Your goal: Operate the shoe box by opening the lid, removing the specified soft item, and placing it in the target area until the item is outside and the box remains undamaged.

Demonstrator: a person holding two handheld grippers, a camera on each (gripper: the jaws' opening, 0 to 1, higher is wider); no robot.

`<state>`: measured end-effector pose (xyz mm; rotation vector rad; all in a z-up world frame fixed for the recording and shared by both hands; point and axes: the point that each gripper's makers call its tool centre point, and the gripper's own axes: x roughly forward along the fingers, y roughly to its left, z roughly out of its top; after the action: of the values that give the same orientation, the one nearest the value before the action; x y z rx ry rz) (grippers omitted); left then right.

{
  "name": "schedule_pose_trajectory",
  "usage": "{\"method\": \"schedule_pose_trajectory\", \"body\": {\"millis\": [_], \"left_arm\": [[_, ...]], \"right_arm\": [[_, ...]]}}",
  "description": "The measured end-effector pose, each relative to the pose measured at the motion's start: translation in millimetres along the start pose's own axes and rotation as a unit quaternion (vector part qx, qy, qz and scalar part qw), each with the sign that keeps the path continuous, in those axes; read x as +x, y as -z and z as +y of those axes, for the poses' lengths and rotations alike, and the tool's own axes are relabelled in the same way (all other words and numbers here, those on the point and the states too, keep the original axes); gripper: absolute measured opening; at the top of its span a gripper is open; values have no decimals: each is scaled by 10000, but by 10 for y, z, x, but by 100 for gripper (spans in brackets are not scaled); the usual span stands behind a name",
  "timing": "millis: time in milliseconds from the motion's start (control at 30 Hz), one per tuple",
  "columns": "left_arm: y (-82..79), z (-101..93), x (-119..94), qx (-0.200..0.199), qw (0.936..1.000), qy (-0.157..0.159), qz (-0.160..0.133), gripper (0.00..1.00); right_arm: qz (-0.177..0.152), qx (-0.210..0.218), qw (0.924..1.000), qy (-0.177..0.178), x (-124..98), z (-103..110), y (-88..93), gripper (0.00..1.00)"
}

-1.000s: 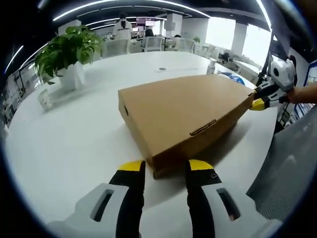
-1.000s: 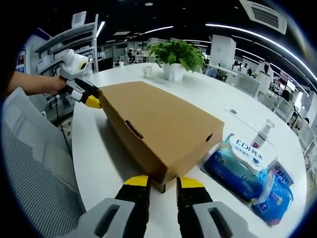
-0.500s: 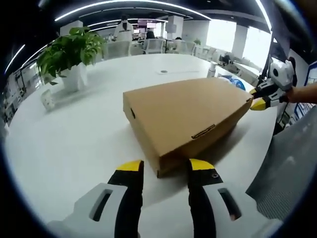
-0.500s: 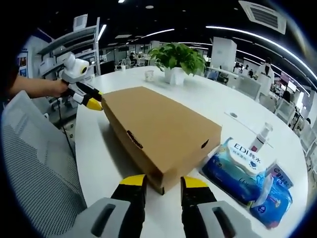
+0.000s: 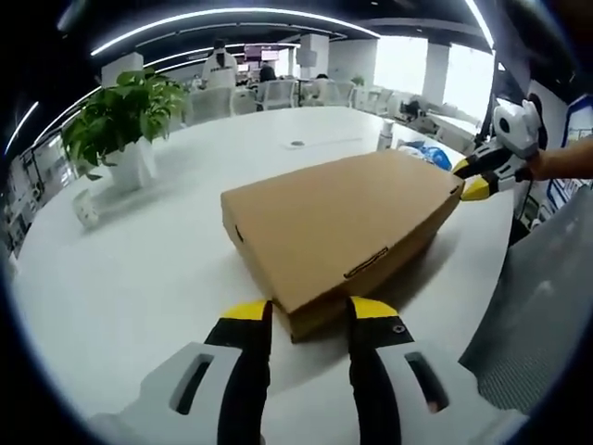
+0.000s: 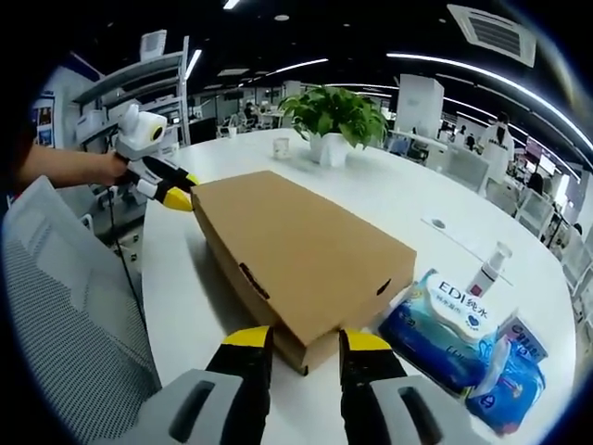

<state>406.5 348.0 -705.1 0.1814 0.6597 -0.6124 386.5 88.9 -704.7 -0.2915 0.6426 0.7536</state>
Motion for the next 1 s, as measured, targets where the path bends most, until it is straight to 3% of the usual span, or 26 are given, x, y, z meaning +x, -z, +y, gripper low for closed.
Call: {"method": "schedule_pose_trajectory", "body": {"millis": [533,1000], "left_arm": [[106,23,108,2,9997,-96,227,30],[31,179,211,-7,9995,-121,291,30]], "right_arm": [[248,-173,9995,129,103,9,92,24],[236,-251,9992,224,197,-82,12,25]]}}
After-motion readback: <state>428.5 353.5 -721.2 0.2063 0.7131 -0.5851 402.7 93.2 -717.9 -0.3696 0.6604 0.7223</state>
